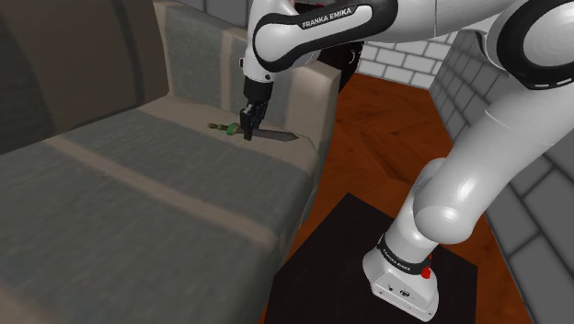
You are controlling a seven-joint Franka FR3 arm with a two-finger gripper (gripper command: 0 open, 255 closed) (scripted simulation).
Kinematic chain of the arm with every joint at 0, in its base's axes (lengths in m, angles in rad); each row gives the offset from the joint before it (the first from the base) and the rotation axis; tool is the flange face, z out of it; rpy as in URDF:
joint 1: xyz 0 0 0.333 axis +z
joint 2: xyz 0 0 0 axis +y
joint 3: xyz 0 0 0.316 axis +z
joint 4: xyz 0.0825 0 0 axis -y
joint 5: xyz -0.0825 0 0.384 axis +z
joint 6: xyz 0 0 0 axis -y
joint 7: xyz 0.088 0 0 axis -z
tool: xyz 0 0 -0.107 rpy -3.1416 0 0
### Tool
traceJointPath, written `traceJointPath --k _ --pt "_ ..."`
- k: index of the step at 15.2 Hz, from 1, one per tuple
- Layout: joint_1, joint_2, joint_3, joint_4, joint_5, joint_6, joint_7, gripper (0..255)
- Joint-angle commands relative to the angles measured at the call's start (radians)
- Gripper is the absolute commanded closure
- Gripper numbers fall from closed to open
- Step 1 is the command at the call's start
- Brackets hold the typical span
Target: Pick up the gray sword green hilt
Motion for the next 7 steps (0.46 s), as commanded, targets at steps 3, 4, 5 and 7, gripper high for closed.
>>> traceJointPath --k 3,4,5,7 --pt "0.001 -0.016 0.001 0.039 -0.001 -0.055 0.007 255" --pt "0.001 -0.019 0.001 0.049 -0.001 -0.068 0.008 255" --pt "0.001 -0.022 0.001 0.060 -0.002 -0.081 0.009 255" --pt "0.001 -0.022 0.001 0.061 -0.002 -0.083 0.009 255"
